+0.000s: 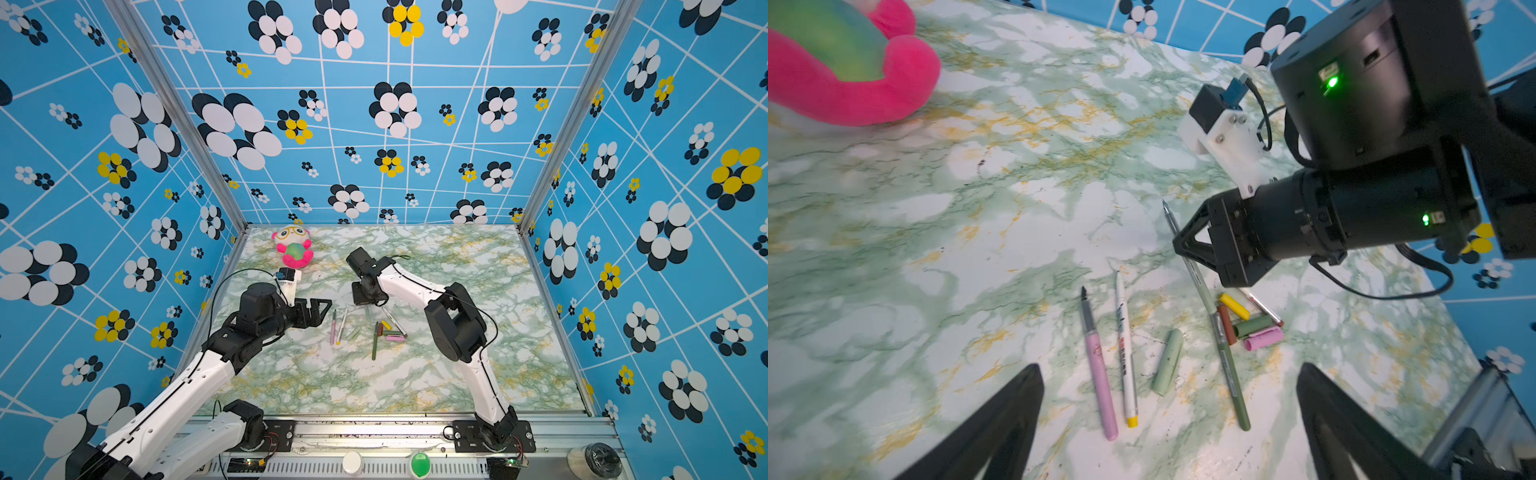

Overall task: Insert the pens into the pen caps
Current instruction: 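Grasp the green fountain pen with the right gripper and lift it, then pass the green fountain pen from the right gripper to the left gripper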

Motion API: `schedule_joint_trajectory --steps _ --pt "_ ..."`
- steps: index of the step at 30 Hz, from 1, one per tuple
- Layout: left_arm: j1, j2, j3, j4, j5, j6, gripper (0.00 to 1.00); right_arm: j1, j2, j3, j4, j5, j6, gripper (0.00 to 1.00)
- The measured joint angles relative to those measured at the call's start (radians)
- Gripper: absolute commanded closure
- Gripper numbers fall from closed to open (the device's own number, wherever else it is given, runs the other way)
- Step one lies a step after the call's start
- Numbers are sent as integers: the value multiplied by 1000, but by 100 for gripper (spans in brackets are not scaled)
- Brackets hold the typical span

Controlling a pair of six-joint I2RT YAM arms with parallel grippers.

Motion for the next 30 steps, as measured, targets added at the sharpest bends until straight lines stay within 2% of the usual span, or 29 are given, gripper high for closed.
schedule_joint_trajectory --steps 8,14,20,30 --pt "50 89 39 109 375 -72 10 -51 -240 -45 169 -175 -13 94" --pt "56 192 46 223 557 -174 14 -51 -294 -114 286 -303 3 94" --pt "56 219 64 300 608 -227 14 -51 -301 -196 380 -384 60 94" --pt "56 282 76 370 599 -262 20 -51 -333 -266 481 -444 122 95"
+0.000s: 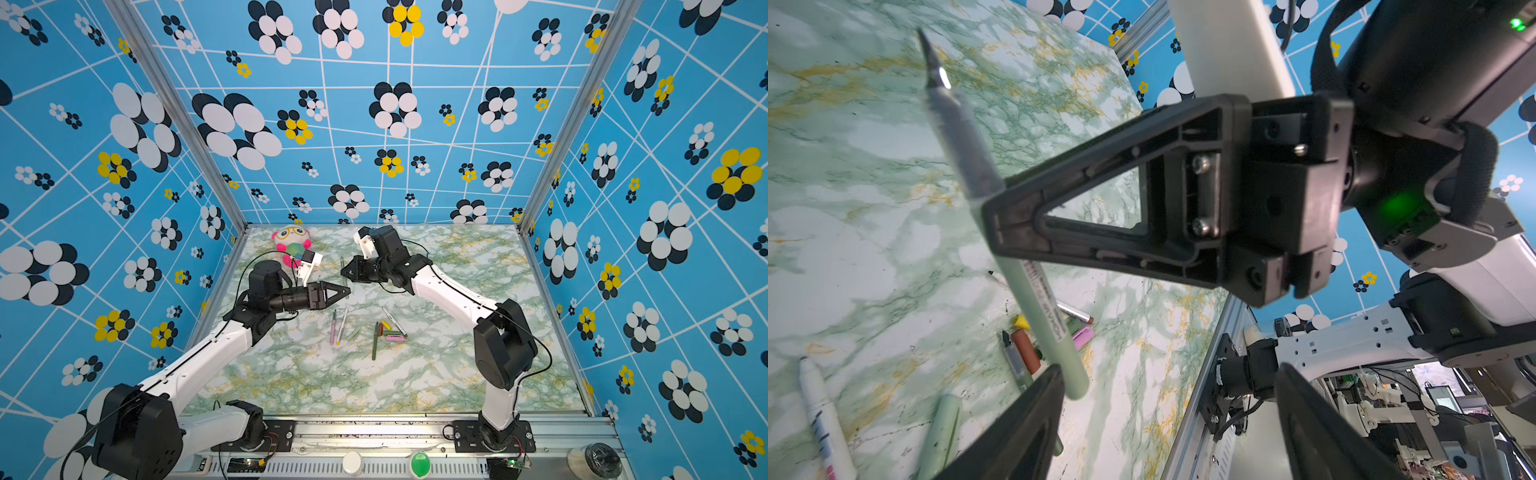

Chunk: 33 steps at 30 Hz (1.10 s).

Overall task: Insert the pens into the pen caps
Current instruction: 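Pass the green fountain pen from the right gripper to the left gripper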

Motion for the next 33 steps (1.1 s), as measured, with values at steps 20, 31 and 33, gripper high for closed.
schedule_joint_trajectory --steps 20,31,33 --pt "-1 31 28 20 -100 -14 48 14 -35 -17 86 -19 31 95" --pt "-3 37 28 26 -119 -32 80 16 -39 -37 122 -21 48 95" --pt "-3 37 28 25 -126 -34 83 16 -42 -37 123 -20 48 95"
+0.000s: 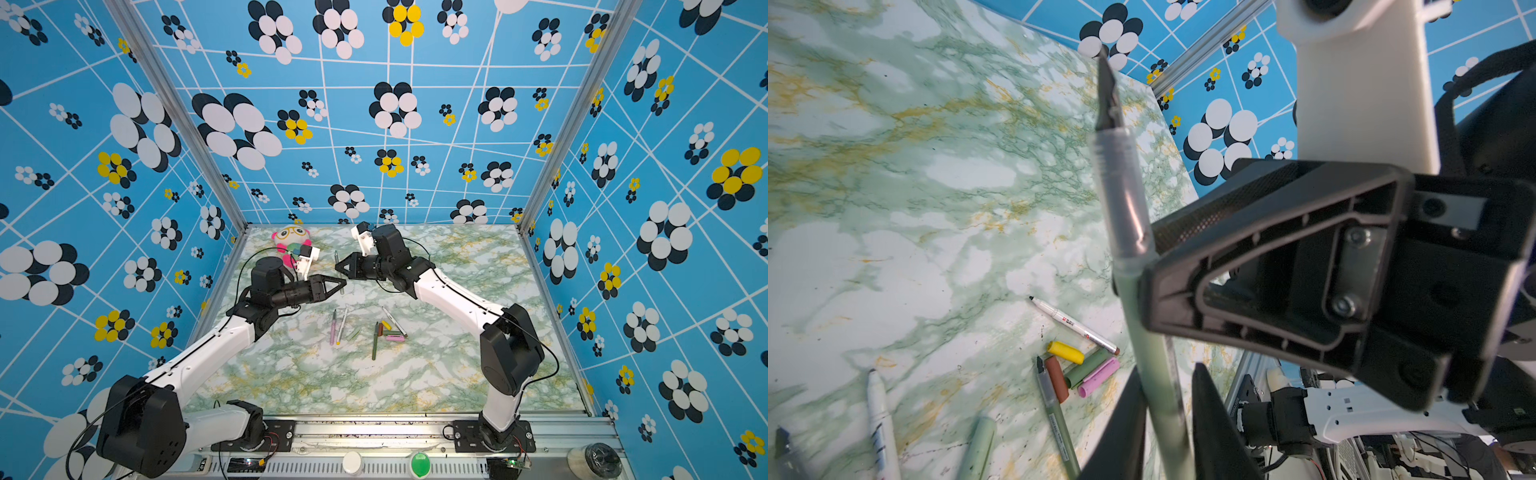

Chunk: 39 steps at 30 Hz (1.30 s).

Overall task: Insert the pens into the pen caps
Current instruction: 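Pass the green fountain pen from the right gripper to the left gripper, then hold the pen in the left gripper while the right reaches for the mint cap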

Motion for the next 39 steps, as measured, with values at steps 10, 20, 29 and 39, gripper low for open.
schedule_joint_trajectory --steps 10,20,29,39 --pt "1 0 0 -7 -22 -6 99 0 -9 -3 -1 15 -1 91" --pt "11 -37 1 -133 -92 77 100 0 -12 -2 -51 50 -30 60" --pt "62 -142 37 -399 -278 209 100 0 -21 16 -251 152 -85 58" --pt "68 -256 57 -621 -521 287 100 75 53 71 -581 368 -109 58"
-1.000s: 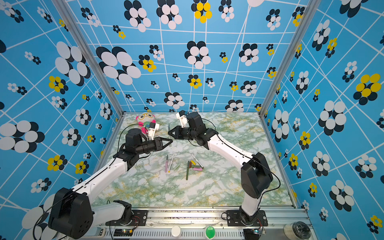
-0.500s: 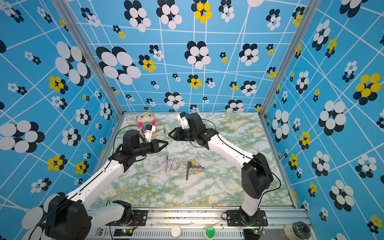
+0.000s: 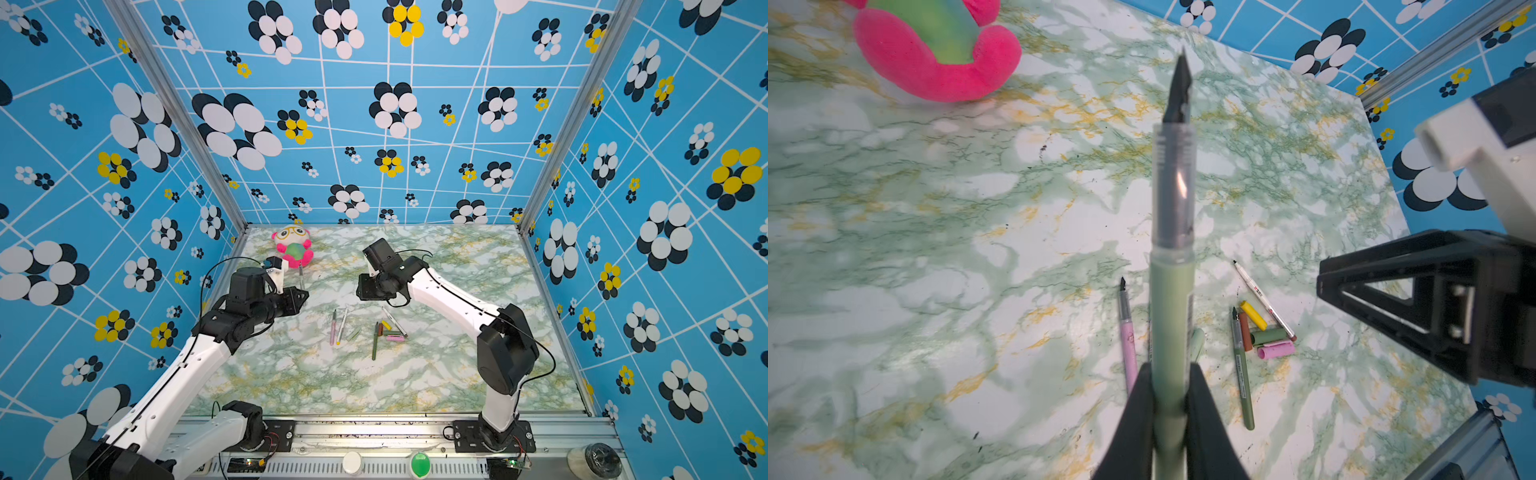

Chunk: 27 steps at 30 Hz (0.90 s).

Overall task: Insert the pens into the pen caps
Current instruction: 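Hold the pen in the left gripper while the right reaches for the mint cap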

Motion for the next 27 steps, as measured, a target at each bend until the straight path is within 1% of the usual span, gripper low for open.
schedule_joint_trajectory --steps 5,8,12,20,27 --pt "0 -68 -2 -30 -33 4 100 68 87 9 -69 37 -6 57" --pt "0 -100 -13 -42 -41 4 100 90 128 16 -94 48 -9 56" --pt "0 -134 -40 -50 -47 4 100 101 186 69 -106 47 -12 55" --pt "0 -179 -72 -68 -47 4 100 126 263 109 -105 13 -18 55" --pt "0 -201 -85 -66 -45 3 100 128 278 109 -102 -11 -20 54"
